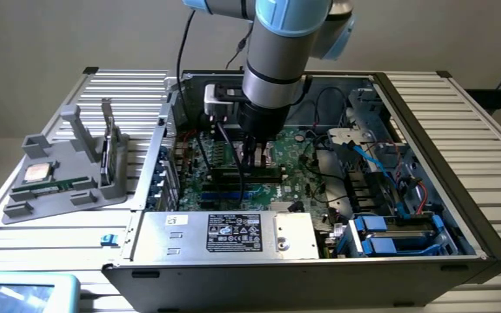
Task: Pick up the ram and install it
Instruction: 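Insert the ram into the slot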
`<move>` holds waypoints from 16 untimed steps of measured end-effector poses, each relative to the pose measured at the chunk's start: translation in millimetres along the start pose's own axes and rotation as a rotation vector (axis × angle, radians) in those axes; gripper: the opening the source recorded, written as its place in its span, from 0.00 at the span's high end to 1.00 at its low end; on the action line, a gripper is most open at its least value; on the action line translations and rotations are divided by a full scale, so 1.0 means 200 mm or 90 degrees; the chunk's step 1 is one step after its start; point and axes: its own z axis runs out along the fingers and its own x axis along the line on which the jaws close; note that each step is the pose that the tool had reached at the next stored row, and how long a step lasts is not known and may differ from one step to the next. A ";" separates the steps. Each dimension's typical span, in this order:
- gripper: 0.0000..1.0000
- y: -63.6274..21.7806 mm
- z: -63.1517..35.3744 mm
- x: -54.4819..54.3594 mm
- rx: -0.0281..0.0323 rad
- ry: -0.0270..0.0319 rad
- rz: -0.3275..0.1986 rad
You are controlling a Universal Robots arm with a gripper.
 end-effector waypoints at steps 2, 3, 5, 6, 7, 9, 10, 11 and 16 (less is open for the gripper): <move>0.89 0.000 0.000 0.00 0.0000 0.0000 0.000; 0.89 -0.001 0.000 0.00 0.0000 0.0000 0.000; 0.89 -0.002 0.000 0.00 0.0000 0.0000 0.000; 0.89 -0.002 0.000 0.00 0.0000 -0.0001 0.000; 0.89 -0.002 0.000 0.00 0.0001 -0.0002 0.000; 0.89 -0.002 -0.002 0.00 0.0006 -0.0005 0.000; 0.89 -0.002 -0.003 0.00 0.0009 -0.0008 0.000; 0.89 -0.002 -0.004 0.00 0.0012 -0.0010 0.000; 0.89 -0.001 -0.006 0.00 0.0050 -0.0016 0.000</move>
